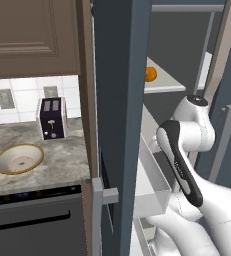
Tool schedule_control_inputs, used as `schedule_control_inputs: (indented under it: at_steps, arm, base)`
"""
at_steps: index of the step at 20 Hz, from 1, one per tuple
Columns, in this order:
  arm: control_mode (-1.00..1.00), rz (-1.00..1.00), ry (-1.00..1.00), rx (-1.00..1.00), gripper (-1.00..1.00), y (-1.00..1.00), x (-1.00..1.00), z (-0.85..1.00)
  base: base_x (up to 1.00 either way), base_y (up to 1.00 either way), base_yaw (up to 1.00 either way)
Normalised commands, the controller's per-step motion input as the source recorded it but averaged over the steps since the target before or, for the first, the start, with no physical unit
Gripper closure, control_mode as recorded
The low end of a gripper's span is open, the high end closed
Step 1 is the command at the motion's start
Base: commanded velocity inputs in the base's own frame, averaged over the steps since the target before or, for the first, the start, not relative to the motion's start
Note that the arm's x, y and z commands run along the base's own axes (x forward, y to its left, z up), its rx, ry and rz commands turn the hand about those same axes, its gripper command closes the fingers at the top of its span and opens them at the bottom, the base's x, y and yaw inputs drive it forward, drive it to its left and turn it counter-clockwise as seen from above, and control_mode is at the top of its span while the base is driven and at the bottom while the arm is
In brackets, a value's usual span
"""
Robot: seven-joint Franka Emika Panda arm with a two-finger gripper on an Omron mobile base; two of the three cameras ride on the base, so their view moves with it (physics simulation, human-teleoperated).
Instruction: Take the bell pepper, chicken drumstick, and orange from the freezer and place them in the bowl on the counter.
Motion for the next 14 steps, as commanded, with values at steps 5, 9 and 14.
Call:
schedule_control_inputs:
  at_steps: [5,9,14]
  arm:
    - [-1.0,0.08,-0.1,0.03,-1.0,0.17,0.34,0.0]
    - [-1.0,0.05,-0.01,0.04,-1.0,0.03,0.51,0.0]
    - [-1.0,0.05,0.03,0.0,-1.0,0.01,0.41,0.0]
  base:
    - [0.0,0.0,0.0]
    - [0.0,0.0,0.0]
    - [0.0,0.0,0.0]
